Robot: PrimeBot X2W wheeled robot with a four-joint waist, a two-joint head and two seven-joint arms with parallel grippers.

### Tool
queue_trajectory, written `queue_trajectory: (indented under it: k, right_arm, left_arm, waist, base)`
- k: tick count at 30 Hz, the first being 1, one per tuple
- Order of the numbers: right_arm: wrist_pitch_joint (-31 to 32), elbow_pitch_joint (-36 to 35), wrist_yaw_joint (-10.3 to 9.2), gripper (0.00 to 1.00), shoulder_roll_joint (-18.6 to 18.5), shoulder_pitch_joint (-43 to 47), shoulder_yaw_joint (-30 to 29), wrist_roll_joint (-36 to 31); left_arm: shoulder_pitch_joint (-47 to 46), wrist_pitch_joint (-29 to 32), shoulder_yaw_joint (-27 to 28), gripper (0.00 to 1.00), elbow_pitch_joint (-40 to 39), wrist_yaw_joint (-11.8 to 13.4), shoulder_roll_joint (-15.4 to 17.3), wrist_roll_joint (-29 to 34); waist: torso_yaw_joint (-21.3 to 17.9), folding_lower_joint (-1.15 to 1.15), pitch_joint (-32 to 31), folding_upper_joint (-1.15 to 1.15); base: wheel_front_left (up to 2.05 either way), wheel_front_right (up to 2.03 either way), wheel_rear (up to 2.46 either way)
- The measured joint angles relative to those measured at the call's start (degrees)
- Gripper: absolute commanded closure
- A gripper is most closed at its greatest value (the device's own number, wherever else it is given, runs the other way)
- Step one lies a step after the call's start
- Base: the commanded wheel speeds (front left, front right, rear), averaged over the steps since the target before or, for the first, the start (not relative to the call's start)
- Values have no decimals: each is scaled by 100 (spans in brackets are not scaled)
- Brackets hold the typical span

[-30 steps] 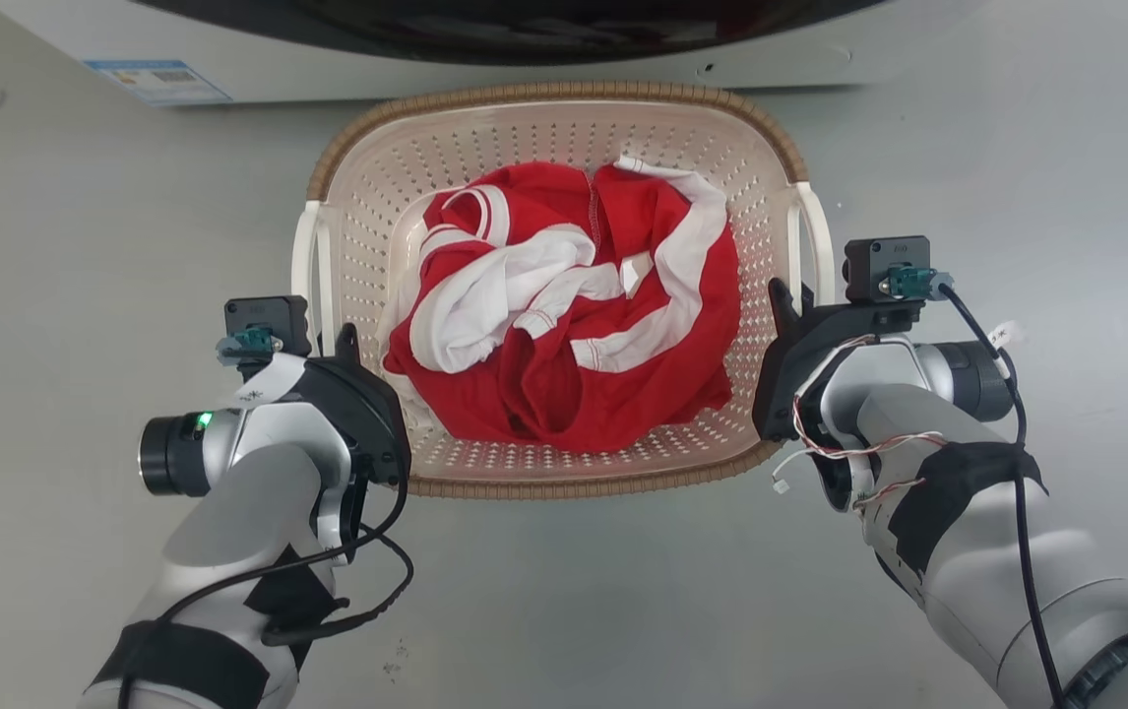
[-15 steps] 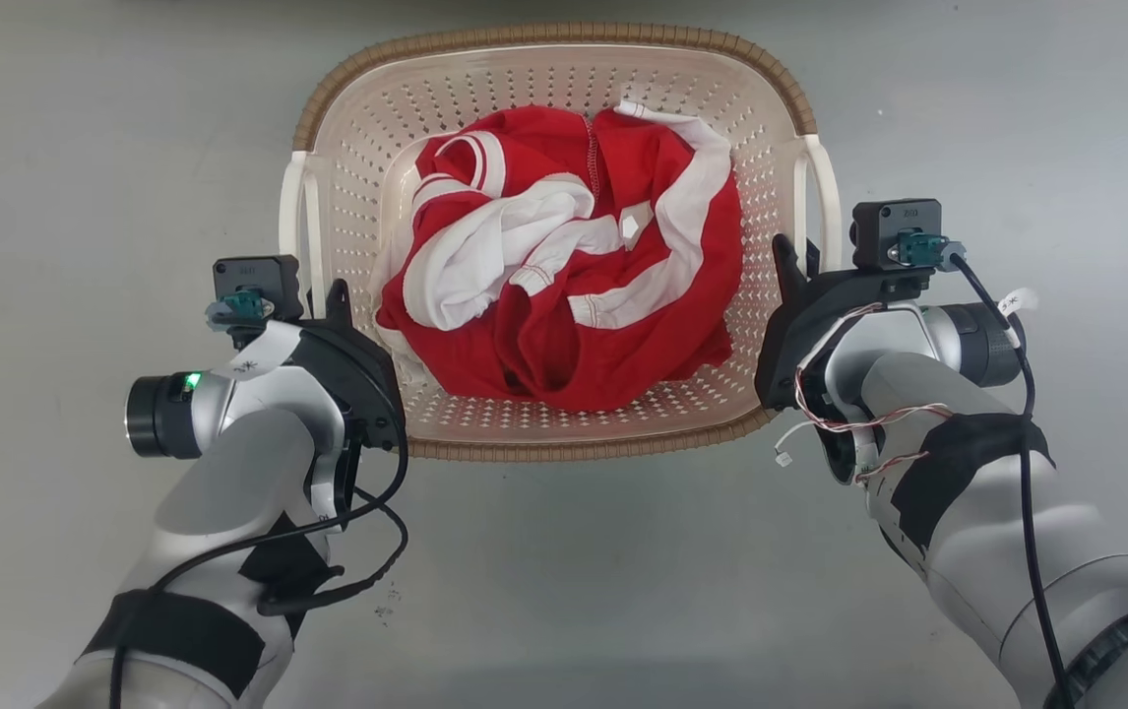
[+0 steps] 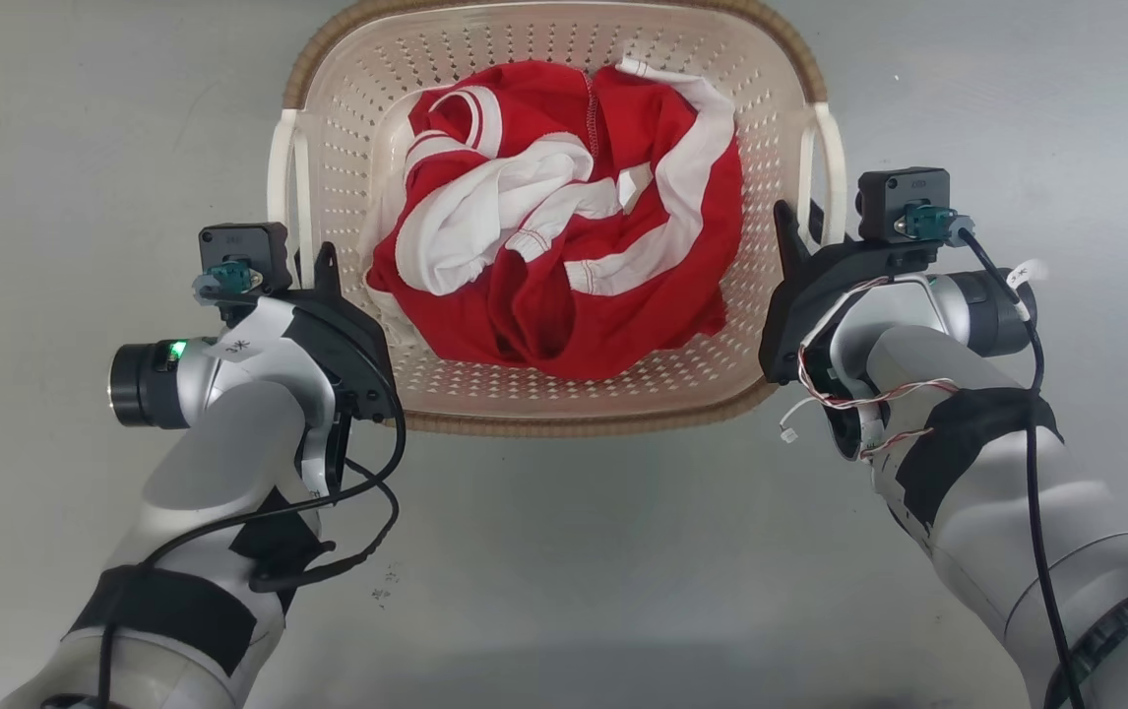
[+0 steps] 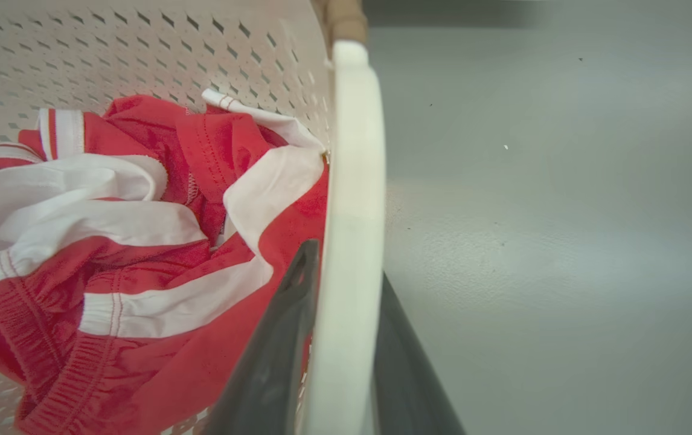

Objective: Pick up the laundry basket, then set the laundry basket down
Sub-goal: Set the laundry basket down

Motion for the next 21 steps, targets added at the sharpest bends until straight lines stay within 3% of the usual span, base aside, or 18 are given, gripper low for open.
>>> queue_trajectory:
  k: [2, 4, 6, 7, 9, 21]
  right_arm:
    - [-33, 18, 0, 56, -27, -5, 10, -36]
    - [-67, 29, 1, 4, -64, -7, 11, -42]
    - [-74, 38, 1, 0, -62, -10, 11, -42]
    - [-87, 47, 0, 0, -64, -12, 11, -42]
    - [-121, 60, 0, 0, -64, -25, 16, -43]
    - [-244, 116, 0, 0, -64, -103, 30, -68]
  left_arm:
    - [-14, -32, -8, 95, 21, 0, 32, 12]
    - [-21, -32, -24, 81, 48, -9, 71, 32]
    - [-21, -33, -27, 44, 64, -5, 66, 34]
    - [-24, -53, -26, 19, 79, 1, 68, 36]
    - [-28, -77, -23, 0, 119, 2, 88, 36]
    - [-36, -133, 4, 0, 205, 1, 82, 36]
  waist:
    - [-1, 0, 0, 0]
    - [-2, -1, -2, 0]
    - [-3, 0, -10, 0]
    - [-2, 0, -15, 0]
    - [-2, 0, -28, -1]
    - [-4, 0, -212, 0]
  base:
    - [0, 0, 0]
    - [0, 0, 0]
    - [0, 0, 0]
    - [0, 0, 0]
    - [0, 0, 0]
    - [0, 0, 0]
